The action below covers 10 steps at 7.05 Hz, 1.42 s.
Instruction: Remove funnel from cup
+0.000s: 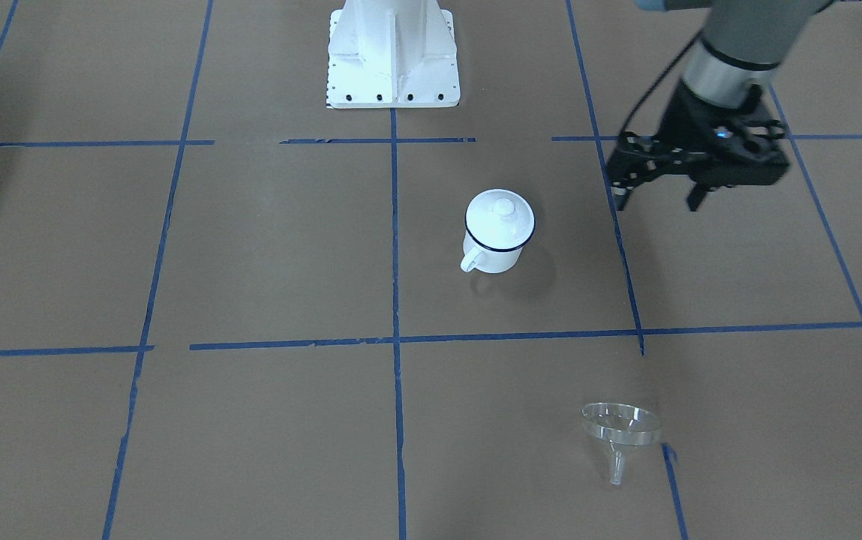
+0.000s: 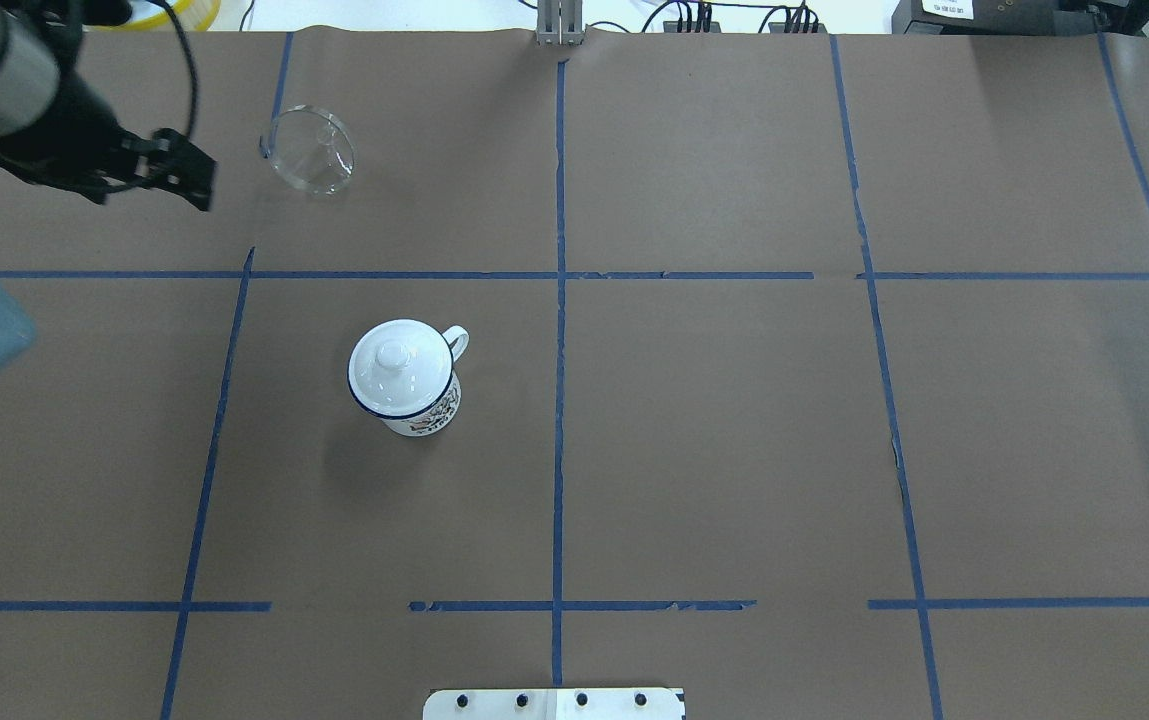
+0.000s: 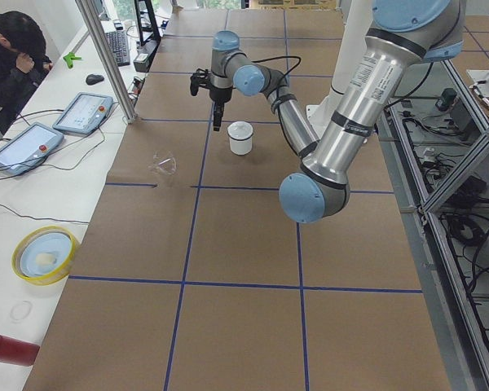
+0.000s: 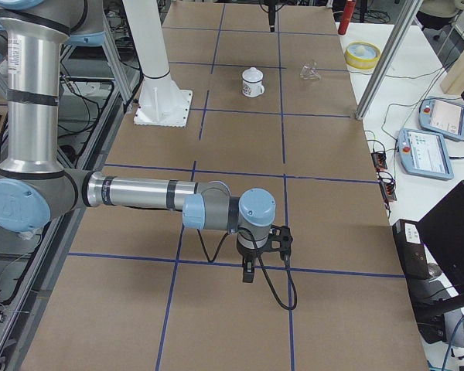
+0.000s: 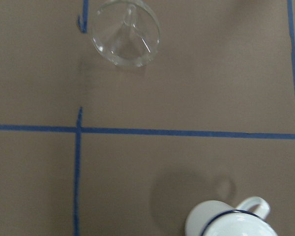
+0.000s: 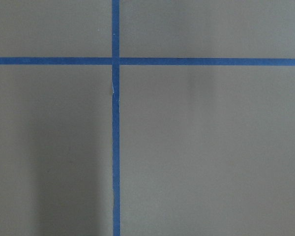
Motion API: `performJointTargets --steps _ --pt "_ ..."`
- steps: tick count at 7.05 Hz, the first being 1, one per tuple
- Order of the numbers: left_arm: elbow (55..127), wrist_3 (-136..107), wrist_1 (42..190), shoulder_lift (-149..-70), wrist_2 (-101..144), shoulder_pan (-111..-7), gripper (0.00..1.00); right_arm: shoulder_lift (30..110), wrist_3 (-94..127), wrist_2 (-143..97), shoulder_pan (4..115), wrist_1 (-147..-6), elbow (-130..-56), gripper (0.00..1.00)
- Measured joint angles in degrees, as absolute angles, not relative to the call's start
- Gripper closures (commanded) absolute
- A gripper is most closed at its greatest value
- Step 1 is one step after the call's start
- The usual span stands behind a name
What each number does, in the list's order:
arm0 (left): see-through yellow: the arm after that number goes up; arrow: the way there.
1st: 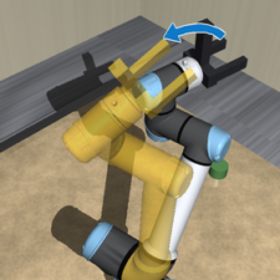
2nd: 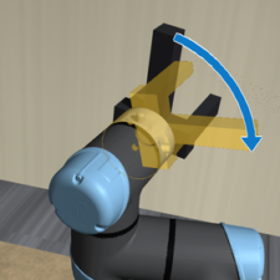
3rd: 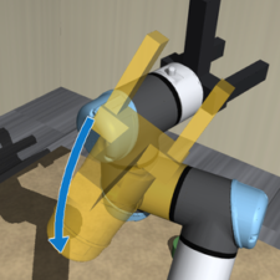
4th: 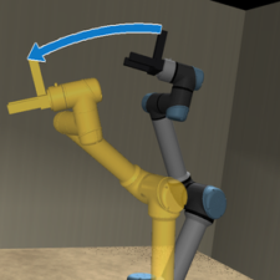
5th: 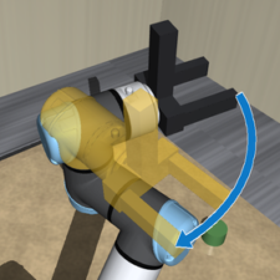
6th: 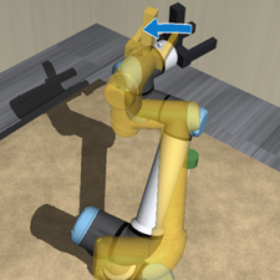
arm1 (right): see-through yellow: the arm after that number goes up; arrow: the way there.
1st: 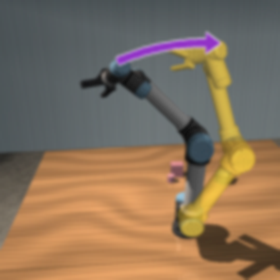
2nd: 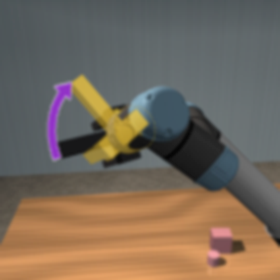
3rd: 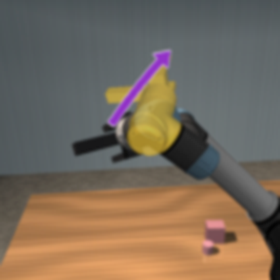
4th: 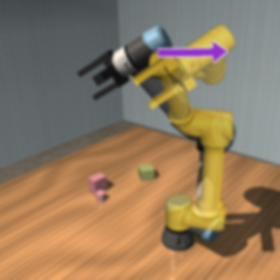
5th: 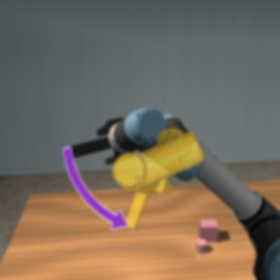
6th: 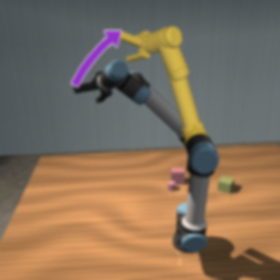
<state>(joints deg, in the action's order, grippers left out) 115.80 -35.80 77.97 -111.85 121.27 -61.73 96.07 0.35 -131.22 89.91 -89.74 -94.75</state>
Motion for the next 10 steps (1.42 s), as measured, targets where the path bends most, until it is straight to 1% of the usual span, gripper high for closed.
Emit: performJointTargets --steps 1,2,3,4,6,7,10 --pt "113.6 -21.6 78.0 -107.6 124.2 -70.1 0.00 96.1 0.3 -131.2 89.9 -89.7 -94.7 0.00" --pt "109.5 -9.1 78.1 -104.2 126.7 -78.5 0.00 96.1 0.4 -131.2 89.9 -89.7 -94.7 0.00" --pt "104.8 -0.2 78.1 -101.1 129.1 -85.3 0.00 96.1 0.4 -131.2 89.9 -89.7 -94.7 0.00" --pt "101.6 5.1 78.2 -97.3 130.9 -88.9 0.00 96.1 0.4 -131.2 89.9 -89.7 -94.7 0.00" --pt "99.5 8.5 78.5 -90.0 132.2 -92.1 0.00 96.1 0.4 -131.2 89.9 -89.7 -94.7 0.00" --pt "99.3 8.7 78.6 -88.3 132.3 -92.7 0.00 96.1 0.4 -131.2 89.9 -89.7 -94.7 0.00" --pt "98.8 8.3 78.6 -87.7 132.3 -93.1 0.00 96.1 0.4 -131.2 89.9 -89.7 -94.7 0.00"
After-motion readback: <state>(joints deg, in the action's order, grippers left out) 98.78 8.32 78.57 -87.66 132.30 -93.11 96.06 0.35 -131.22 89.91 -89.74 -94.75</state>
